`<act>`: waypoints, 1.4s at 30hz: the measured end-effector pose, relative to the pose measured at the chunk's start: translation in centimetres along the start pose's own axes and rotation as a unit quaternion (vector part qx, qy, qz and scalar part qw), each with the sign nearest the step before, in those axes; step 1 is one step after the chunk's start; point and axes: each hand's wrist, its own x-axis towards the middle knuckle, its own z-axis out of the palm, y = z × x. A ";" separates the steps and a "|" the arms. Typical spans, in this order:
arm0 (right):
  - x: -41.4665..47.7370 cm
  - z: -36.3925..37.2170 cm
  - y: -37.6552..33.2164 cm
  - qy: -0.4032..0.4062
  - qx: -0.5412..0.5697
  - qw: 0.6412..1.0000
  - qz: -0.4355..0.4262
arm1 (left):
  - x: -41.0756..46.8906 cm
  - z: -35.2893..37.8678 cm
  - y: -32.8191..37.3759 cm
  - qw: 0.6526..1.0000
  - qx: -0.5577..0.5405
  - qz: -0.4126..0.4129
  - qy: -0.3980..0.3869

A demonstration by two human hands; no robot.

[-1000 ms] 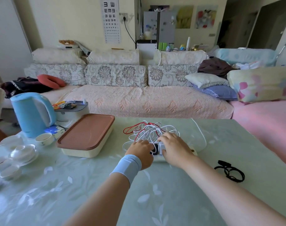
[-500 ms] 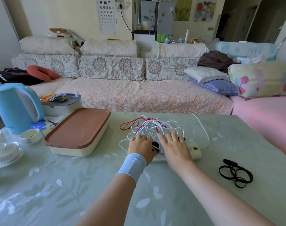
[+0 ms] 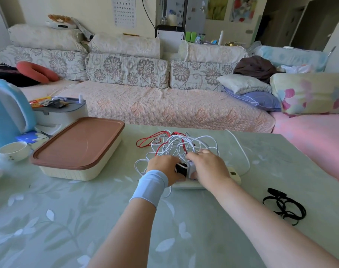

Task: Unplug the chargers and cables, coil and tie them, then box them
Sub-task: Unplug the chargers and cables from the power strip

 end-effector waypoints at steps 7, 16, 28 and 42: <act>-0.4 -0.3 -0.2 0.011 0.007 1.000 0.007 | -0.8 -2.1 0.7 0.993 -0.103 -0.029 0.043; -0.4 -0.6 -1.0 0.000 -0.050 0.999 -0.001 | -2.5 -7.7 0.3 0.994 -0.107 0.010 0.019; -4.0 -7.8 -3.9 0.029 0.141 0.981 0.129 | -6.3 -6.7 0.0 0.971 -0.235 -0.035 0.011; -7.3 -6.1 -6.8 -0.164 0.552 0.814 0.084 | -12.3 -5.8 -3.0 0.984 -0.180 -0.005 0.002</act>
